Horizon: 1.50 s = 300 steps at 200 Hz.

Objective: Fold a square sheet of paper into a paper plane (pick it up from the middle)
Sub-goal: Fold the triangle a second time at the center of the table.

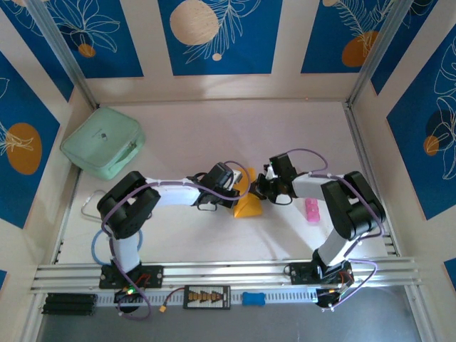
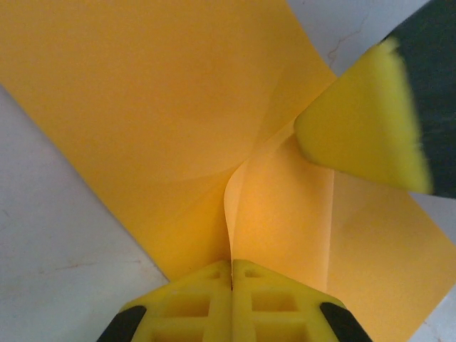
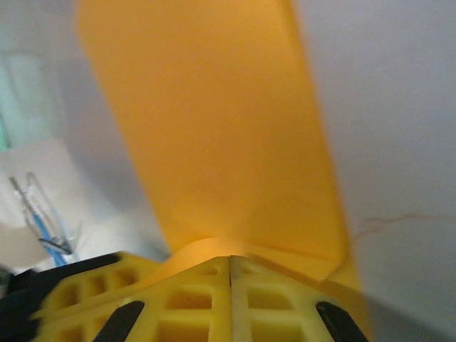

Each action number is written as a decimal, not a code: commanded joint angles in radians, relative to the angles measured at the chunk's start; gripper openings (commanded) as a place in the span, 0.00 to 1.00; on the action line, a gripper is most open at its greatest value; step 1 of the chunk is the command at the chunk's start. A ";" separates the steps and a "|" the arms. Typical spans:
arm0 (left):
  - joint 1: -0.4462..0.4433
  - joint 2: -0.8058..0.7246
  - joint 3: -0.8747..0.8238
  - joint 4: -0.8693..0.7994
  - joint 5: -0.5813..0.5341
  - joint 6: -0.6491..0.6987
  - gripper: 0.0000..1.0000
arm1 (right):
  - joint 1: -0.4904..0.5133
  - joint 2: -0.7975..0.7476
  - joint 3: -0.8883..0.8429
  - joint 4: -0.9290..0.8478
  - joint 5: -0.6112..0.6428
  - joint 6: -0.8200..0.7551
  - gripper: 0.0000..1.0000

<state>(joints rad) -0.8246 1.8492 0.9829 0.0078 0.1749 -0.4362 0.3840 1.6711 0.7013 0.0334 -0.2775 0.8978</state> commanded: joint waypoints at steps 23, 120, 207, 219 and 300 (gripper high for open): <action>0.010 0.022 0.003 -0.057 0.008 0.022 0.01 | -0.042 0.037 -0.063 0.051 0.014 0.008 0.00; 0.012 0.023 -0.001 -0.051 0.011 0.022 0.01 | -0.112 -0.015 -0.069 0.048 0.040 -0.021 0.00; 0.012 0.024 0.002 -0.054 0.011 0.022 0.01 | -0.053 -0.148 -0.081 0.057 -0.026 0.001 0.00; 0.012 0.024 0.001 -0.052 0.011 0.021 0.01 | -0.032 -0.139 -0.088 0.074 -0.028 0.014 0.00; 0.012 0.026 0.001 -0.052 0.011 0.022 0.01 | 0.042 -0.066 -0.121 0.188 -0.082 0.081 0.00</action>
<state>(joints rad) -0.8246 1.8492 0.9829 0.0078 0.1753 -0.4362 0.4137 1.5951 0.5976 0.1967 -0.3336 0.9554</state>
